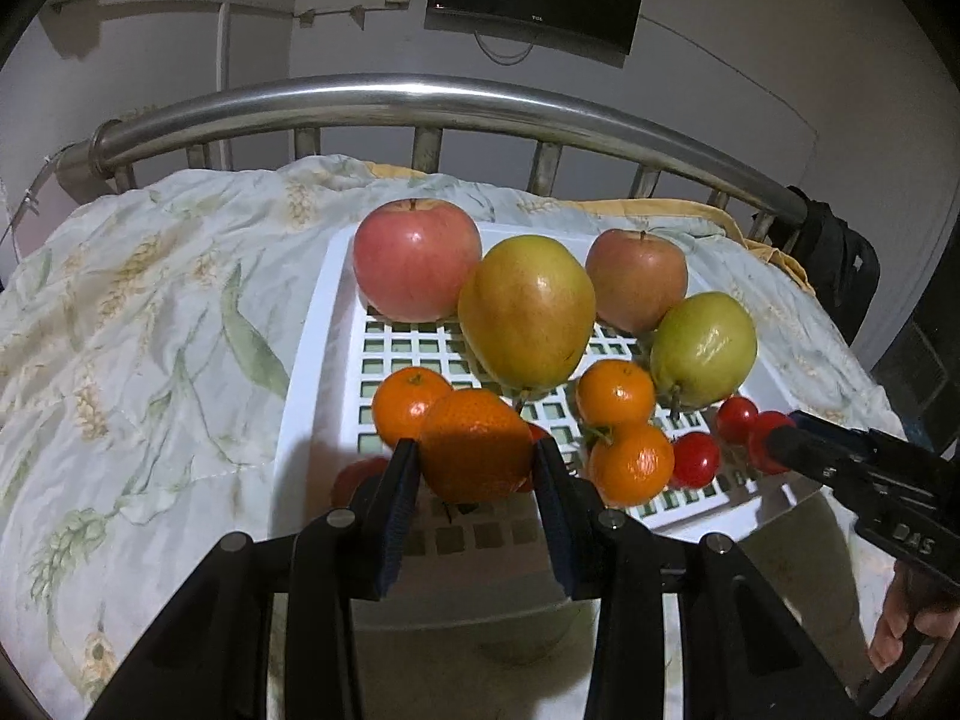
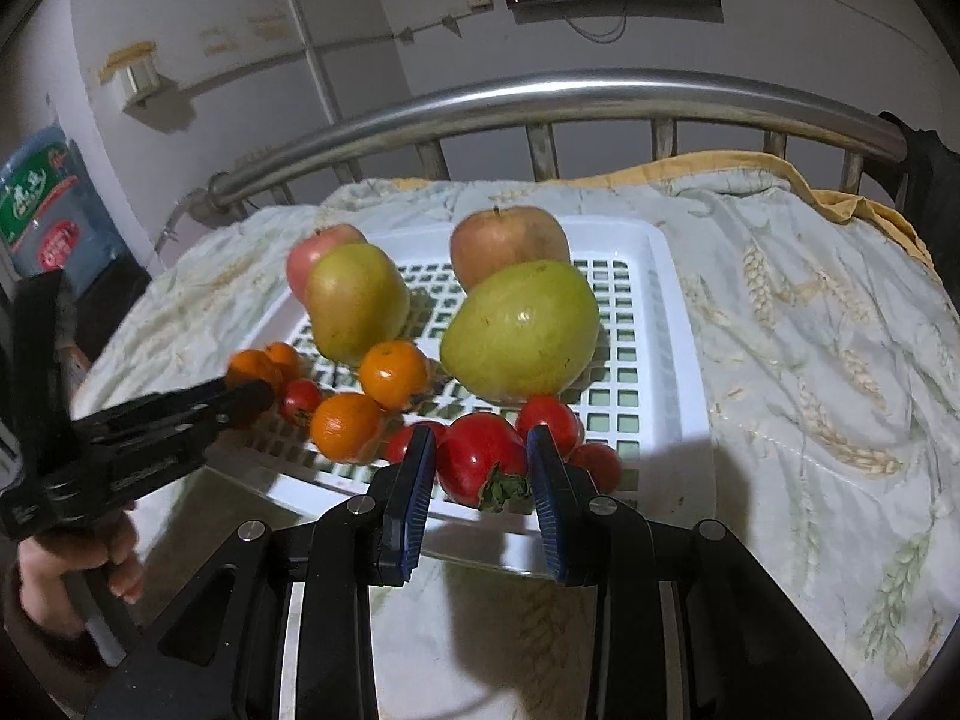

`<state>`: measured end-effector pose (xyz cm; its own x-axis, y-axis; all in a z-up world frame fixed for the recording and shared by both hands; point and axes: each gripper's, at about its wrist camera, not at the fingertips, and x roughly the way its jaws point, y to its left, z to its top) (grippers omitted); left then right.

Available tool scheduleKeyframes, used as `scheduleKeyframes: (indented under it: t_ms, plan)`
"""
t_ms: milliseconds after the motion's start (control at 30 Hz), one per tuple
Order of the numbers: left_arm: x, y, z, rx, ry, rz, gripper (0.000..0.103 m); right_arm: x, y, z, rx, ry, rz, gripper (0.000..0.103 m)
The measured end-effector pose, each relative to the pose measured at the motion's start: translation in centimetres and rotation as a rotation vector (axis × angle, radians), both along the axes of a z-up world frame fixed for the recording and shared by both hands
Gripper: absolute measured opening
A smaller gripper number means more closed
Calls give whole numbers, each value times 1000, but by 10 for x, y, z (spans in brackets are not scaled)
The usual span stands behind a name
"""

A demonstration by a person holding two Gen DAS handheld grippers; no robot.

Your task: Organize fruits

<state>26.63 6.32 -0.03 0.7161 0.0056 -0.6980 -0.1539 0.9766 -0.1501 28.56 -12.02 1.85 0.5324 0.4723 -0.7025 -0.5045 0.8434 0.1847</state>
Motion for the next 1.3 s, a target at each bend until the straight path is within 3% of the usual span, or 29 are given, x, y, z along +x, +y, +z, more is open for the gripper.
scheduleKeyframes:
  t_ms: [133, 500, 600, 700, 733, 833, 1300]
  plan:
    - [-6, -4, -2, 41, -10, 0, 41, 3, 4, -14, -43, 5, -2, 30]
    - [-2, -5, -13, 29, 32, 12, 43, 0, 11, -22, -93, -17, -4, 34]
    - [-4, -5, -7, -7, 18, -3, 62, -1, 7, -19, -72, -12, -13, 48]
    - [-15, -11, 10, 11, -40, -2, 92, -11, -4, -5, -18, -52, -41, 86]
    - [-20, -14, 17, 33, -76, 8, 100, -16, -9, 2, 7, -73, -48, 93]
    - [-36, -20, 39, 34, -157, 4, 103, -29, -20, 21, 53, -118, -57, 102]
    - [-122, -58, 111, -4, -381, -102, 103, -107, -61, 87, 140, -311, -155, 103]
